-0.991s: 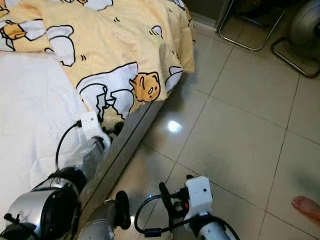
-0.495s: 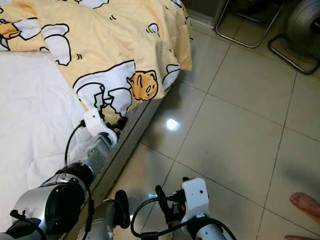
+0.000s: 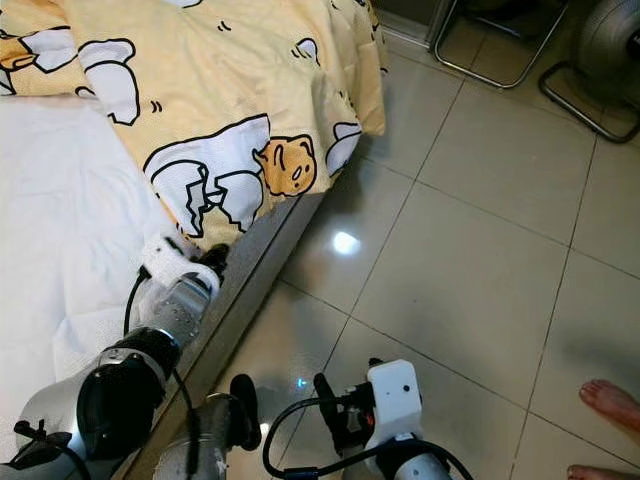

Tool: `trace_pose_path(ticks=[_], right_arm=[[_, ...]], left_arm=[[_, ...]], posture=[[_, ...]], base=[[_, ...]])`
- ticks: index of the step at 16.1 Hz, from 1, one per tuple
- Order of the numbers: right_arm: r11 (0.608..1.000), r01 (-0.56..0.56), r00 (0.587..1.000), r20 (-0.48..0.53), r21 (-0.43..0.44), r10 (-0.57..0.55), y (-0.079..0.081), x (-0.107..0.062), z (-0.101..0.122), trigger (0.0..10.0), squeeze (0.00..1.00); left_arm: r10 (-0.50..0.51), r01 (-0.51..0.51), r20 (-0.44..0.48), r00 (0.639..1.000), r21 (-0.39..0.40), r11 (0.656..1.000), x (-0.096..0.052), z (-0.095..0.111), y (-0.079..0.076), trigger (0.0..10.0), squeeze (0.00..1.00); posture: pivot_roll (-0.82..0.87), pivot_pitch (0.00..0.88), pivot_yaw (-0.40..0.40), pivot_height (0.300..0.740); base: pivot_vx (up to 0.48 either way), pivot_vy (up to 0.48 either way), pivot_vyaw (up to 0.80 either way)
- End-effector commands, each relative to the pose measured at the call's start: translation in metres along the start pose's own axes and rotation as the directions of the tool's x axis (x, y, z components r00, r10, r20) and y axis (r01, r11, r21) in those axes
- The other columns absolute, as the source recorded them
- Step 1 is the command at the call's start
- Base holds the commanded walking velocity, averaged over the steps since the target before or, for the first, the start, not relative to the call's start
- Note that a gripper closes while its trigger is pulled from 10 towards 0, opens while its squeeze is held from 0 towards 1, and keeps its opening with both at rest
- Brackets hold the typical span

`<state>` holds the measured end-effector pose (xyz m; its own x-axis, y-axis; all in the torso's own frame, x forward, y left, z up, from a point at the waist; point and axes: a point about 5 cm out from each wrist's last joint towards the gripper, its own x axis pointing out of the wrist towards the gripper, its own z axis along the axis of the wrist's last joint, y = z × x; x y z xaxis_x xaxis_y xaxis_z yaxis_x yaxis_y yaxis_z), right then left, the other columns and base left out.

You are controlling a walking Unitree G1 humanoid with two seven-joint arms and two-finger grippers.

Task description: Clean up the room

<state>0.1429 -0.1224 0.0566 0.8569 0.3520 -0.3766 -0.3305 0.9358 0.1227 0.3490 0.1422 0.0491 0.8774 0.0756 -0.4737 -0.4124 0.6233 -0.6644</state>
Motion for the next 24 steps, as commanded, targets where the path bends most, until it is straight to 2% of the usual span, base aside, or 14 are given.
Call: trace_pose_path(ticks=[1,5,10,13,15,17,18,20,22,23,24], right_arm=[[1.000,0.007,1.000,-0.028,0.013,-0.006,0.001,-0.006,-0.004,10.0,0.00],[1.000,0.014,0.999,-0.035,0.011,-0.014,-0.001,-0.009,-0.005,10.0,0.00],[1.000,0.014,0.999,-0.041,0.004,-0.014,-0.003,-0.011,-0.003,10.0,0.00],[1.000,0.010,0.999,-0.039,0.001,-0.010,-0.004,-0.011,-0.002,10.0,0.00],[1.000,0.001,0.999,-0.035,-0.001,-0.001,-0.004,-0.006,-0.002,10.0,0.00],[1.000,-0.020,1.000,-0.018,-0.010,0.020,-0.003,-0.001,0.000,10.0,0.00],[0.998,-0.061,0.997,0.033,-0.035,0.063,0.000,0.001,0.010,10.0,0.00],[0.994,-0.089,0.995,0.048,-0.071,0.092,0.000,0.001,0.015,10.0,0.00],[0.991,-0.103,0.993,0.054,-0.084,0.108,-0.005,0.002,0.017,10.0,0.00],[0.991,-0.107,0.992,0.057,-0.086,0.112,-0.005,0.002,0.018,10.0,0.00],[0.989,-0.122,0.989,0.071,-0.087,0.128,-0.004,0.004,0.021,10.0,0.00]], left_arm=[[0.049,-0.050,-0.024,0.998,-0.033,0.998,-0.002,-0.008,0.012,0.0,0.00],[-0.011,0.013,0.015,1.000,-0.144,0.990,0.000,-0.001,0.000,0.0,0.00],[-0.028,0.039,0.056,0.998,-0.199,0.979,0.001,0.008,-0.002,0.0,0.00],[-0.080,0.082,0.033,0.996,-0.063,0.995,0.000,0.003,-0.001,0.0,0.00],[-0.104,0.103,0.012,0.995,0.073,0.992,-0.001,0.002,0.008,0.0,0.00],[-0.119,0.118,-0.002,0.993,0.151,0.981,-0.003,0.000,0.016,0.0,0.00],[-0.147,0.146,-0.014,0.989,0.231,0.962,-0.004,0.000,0.024,0.0,0.00],[-0.167,0.169,-0.035,0.985,0.289,0.942,-0.006,-0.002,0.029,0.0,0.00],[-0.204,0.226,-0.097,0.974,0.407,0.885,-0.010,-0.010,0.039,0.0,0.00],[-0.208,0.234,-0.107,0.972,0.421,0.876,-0.011,-0.012,0.041,0.0,0.00],[-0.232,0.276,-0.149,0.961,0.482,0.832,-0.014,-0.017,0.048,0.0,0.00]], posture=[[-0.33,0.371,0.040,0.740],[-0.34,0.373,0.031,0.740],[-0.35,0.374,0.017,0.740],[-0.34,0.365,0.020,0.740],[-0.32,0.353,0.029,0.740],[-0.30,0.332,0.035,0.740],[-0.28,0.309,0.039,0.740],[-0.27,0.290,0.040,0.740],[-0.25,0.260,0.043,0.740],[-0.25,0.257,0.044,0.740],[-0.24,0.241,0.049,0.740]], base=[[0.000,0.000,0.00],[0.000,0.000,0.00],[0.000,0.000,0.00],[0.000,0.000,0.00],[0.000,0.000,0.00],[0.000,0.000,0.00],[0.000,0.000,0.00],[0.000,0.000,0.00],[0.000,0.000,0.00],[0.000,0.000,0.00],[0.000,0.000,0.00]])
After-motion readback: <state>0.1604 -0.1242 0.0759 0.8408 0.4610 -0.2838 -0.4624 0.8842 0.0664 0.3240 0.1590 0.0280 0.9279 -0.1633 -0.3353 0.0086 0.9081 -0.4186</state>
